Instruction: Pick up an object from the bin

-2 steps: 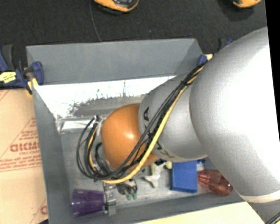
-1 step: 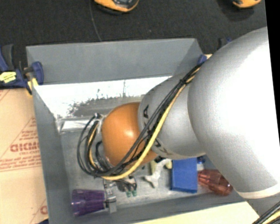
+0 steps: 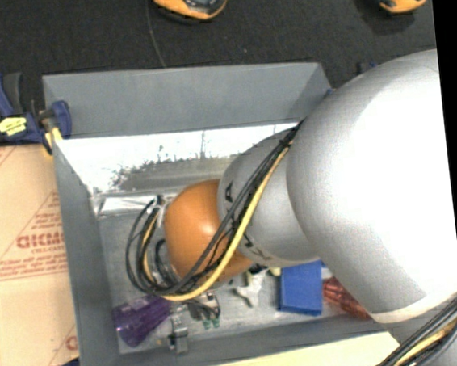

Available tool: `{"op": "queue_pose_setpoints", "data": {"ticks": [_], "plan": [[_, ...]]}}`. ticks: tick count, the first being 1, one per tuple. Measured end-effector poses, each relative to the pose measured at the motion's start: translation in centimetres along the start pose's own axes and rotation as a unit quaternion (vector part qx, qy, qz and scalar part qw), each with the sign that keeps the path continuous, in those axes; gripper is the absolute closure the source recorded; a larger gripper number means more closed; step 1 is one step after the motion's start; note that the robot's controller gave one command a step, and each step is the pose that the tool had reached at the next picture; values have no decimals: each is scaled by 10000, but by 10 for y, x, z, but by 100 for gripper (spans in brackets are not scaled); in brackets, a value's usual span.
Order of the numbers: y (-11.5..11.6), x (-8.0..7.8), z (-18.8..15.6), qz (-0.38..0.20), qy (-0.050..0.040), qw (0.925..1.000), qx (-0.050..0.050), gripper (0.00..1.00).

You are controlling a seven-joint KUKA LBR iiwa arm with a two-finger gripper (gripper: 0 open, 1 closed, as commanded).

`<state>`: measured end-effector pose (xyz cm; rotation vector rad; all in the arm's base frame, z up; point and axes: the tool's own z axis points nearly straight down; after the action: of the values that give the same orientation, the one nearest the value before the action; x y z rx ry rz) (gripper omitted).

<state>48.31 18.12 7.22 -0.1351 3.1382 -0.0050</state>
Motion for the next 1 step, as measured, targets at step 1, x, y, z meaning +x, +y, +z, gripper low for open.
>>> {"op": "queue_pose_setpoints", "data": {"ticks": [1], "plan": [[4,0,-1,-932,-67,9956,-11,0]]}}
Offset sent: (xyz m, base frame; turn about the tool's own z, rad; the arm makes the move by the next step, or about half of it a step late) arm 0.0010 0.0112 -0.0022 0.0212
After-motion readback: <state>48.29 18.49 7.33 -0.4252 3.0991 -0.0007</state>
